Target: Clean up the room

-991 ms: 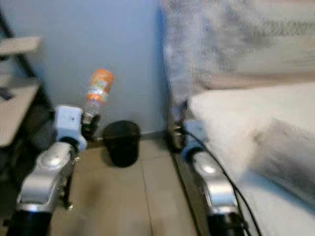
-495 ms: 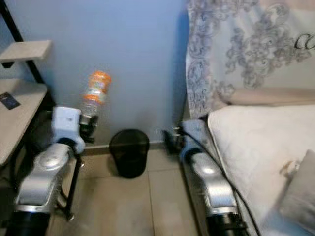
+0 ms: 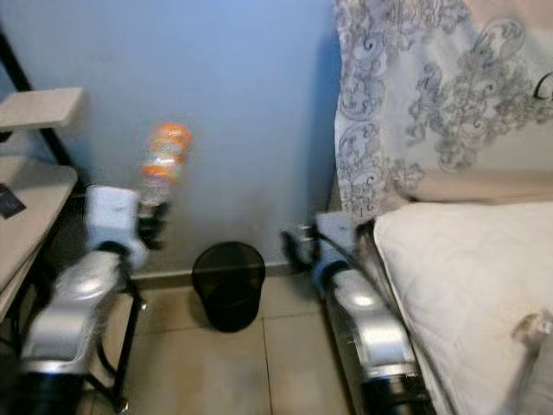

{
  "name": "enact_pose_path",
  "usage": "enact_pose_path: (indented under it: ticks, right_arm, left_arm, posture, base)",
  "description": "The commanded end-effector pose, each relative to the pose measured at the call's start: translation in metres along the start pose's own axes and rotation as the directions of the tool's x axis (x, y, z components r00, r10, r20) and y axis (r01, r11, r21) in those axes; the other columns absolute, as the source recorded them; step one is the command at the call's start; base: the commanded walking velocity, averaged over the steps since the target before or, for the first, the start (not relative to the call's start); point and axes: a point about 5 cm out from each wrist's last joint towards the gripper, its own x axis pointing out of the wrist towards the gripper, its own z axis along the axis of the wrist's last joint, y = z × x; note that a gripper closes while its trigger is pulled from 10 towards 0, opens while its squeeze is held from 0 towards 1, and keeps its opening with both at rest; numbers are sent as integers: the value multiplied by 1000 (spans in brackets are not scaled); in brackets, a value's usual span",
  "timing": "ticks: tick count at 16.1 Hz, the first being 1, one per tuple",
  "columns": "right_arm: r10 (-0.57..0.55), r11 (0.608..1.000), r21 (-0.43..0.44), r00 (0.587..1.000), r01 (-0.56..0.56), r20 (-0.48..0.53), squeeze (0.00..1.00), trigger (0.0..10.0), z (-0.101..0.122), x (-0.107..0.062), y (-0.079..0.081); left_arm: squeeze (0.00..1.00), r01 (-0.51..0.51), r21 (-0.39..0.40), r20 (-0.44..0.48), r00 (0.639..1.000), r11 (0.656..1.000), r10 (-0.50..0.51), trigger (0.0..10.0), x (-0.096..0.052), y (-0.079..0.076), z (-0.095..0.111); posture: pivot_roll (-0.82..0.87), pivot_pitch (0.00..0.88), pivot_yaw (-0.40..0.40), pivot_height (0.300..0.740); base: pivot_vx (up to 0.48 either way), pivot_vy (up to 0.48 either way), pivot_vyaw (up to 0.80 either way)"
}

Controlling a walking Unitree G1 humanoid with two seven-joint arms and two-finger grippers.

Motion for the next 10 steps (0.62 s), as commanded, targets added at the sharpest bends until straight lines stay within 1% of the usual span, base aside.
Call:
enact_pose_path:
  ticks: [1,2,4,10]
  right_arm:
    - [41,999,-9,999,-41,23,0,10000,6,1,10]
    - [38,999,-9,999,-38,24,0,10000,6,1,11]
    - [25,999,24,999,-26,24,0,10000,5,1,10]
    - [28,1000,14,999,-28,18,0,10000,3,1,9]
  left_arm:
    - [0,-37,20,5,999,999,37,10000,-2,12,2]
    - [0,-36,22,5,999,999,35,10000,-2,12,2]
    - [0,-32,24,3,999,999,32,10000,-2,12,2]
    - [0,-18,29,0,1000,999,18,10000,-3,10,1]
  posture:
    - [68,0,10,740]
    - [69,0,11,740]
    - [70,0,11,740]
    - [69,0,11,740]
  base:
    - [345,0,800]
    - [341,0,800]
    - [343,0,0]
    - [339,0,0]
